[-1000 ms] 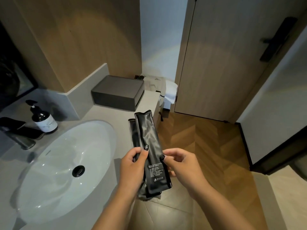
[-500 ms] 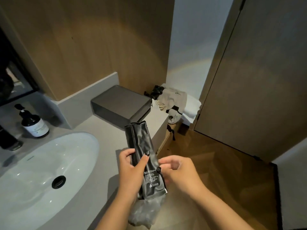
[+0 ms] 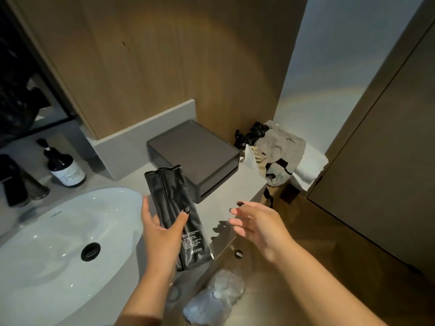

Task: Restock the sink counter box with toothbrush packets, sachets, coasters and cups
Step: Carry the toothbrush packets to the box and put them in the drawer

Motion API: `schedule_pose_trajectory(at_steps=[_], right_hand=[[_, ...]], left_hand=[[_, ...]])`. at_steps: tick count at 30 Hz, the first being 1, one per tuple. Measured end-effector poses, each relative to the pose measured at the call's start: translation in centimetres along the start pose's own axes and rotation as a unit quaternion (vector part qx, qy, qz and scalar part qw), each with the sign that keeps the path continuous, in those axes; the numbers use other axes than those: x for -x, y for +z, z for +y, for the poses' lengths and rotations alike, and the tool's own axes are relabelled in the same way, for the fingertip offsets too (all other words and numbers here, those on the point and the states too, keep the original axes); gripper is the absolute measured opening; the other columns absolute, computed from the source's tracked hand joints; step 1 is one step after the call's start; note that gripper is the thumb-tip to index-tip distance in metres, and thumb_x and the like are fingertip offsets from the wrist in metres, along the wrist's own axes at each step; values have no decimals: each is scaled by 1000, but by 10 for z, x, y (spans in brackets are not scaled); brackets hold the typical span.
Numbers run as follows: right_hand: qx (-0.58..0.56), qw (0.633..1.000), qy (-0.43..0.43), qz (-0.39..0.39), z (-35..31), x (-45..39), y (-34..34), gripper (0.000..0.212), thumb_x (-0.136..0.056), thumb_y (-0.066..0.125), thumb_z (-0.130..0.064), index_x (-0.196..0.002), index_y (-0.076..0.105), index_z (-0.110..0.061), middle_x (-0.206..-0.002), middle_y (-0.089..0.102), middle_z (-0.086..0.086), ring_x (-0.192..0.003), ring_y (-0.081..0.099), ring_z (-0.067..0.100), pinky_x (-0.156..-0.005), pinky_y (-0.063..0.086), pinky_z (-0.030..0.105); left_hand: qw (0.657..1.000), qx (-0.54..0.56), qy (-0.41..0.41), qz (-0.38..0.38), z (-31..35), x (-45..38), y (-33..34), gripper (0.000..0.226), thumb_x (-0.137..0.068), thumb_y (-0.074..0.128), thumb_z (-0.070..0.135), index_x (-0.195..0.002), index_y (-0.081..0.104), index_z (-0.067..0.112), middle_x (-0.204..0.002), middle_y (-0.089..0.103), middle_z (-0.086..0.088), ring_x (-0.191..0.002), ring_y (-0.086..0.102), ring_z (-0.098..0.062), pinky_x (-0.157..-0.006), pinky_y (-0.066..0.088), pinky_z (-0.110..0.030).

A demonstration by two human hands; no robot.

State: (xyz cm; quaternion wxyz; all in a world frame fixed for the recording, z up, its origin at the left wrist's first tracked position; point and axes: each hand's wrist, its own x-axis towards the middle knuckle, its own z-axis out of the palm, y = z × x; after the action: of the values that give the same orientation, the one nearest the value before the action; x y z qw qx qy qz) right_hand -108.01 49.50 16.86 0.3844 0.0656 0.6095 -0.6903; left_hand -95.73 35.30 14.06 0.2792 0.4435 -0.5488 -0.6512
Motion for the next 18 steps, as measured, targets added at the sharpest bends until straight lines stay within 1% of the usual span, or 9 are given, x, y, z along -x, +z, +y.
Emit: schedule_pose_trajectory(at_steps=[2, 4, 5, 6, 8, 11, 13, 15, 18], right_hand=[[-76, 996, 42, -3, -10, -24, 4, 19, -94, 57, -13, -112, 58, -7, -102, 71, 16, -79, 70, 23, -67, 58, 31], [-124, 990, 61, -3, -18, -47, 4, 21, -93, 57, -15, -113, 57, -7, -101, 70, 13, -82, 70, 24, -65, 60, 31], [-139, 988, 68, 0, -22, -57, 4, 20, -93, 58, -16, -111, 58, -8, -100, 69, 12, -84, 70, 24, -66, 60, 32], [-151, 986, 77, 2, -25, -66, 4, 18, -93, 58, -17, -109, 59, -10, -100, 69, 12, -87, 69, 25, -69, 60, 34], [-165, 982, 94, 5, -32, -84, 5, 17, -92, 58, -18, -108, 60, -11, -104, 68, 13, -95, 67, 28, -74, 58, 38], [-159, 980, 119, 0, -40, -116, 8, 23, -91, 60, -19, -113, 59, -11, -110, 64, 16, -105, 64, 32, -79, 56, 41], [-141, 981, 135, -15, -43, -141, 12, 29, -90, 61, -20, -118, 57, -13, -113, 62, 15, -106, 63, 32, -79, 56, 42], [-105, 982, 152, -33, -45, -163, 16, 35, -90, 63, -21, -122, 56, -12, -115, 61, 14, -103, 63, 30, -74, 56, 41], [-39, 980, 189, -56, -44, -188, 20, 32, -87, 67, -24, -113, 60, -7, -113, 58, 12, -100, 62, 28, -72, 55, 39]], left_hand=[[1000, 13, -10, 19, 1, -20, 6, 92, -63, 82, 46, -140, 31, 47, -144, 50, -7, -126, 53, -29, -101, 45, -54], [999, 24, -8, 38, 5, -37, 13, 80, -67, 81, 41, -135, 44, 22, -128, 63, -7, -112, 63, -26, -95, 51, -51], [999, 28, -1, 46, 7, -44, 17, 61, -74, 79, 31, -127, 53, 18, -116, 68, -6, -102, 68, -24, -90, 54, -49], [998, 32, -2, 53, 9, -51, 20, 46, -78, 77, 22, -120, 59, 16, -107, 71, -6, -94, 70, -24, -86, 56, -48], [997, 43, -21, 61, 12, -61, 26, 33, -81, 74, 16, -113, 63, 15, -100, 73, -8, -87, 72, -26, -80, 58, -45], [994, 46, -49, 83, 14, -73, 36, 27, -82, 74, 14, -106, 65, 11, -93, 72, -11, -81, 71, -30, -74, 58, -40], [988, 58, -81, 116, 13, -79, 43, 23, -81, 75, 12, -102, 66, 8, -88, 71, -13, -78, 69, -32, -74, 57, -40], [981, 81, -94, 148, 11, -82, 52, 22, -80, 75, 11, -100, 67, 6, -86, 71, -15, -77, 69, -34, -75, 57, -42], [971, 84, -111, 195, 11, -83, 64, 17, -81, 74, 15, -96, 66, 9, -86, 70, -13, -76, 68, -32, -68, 55, -35]])
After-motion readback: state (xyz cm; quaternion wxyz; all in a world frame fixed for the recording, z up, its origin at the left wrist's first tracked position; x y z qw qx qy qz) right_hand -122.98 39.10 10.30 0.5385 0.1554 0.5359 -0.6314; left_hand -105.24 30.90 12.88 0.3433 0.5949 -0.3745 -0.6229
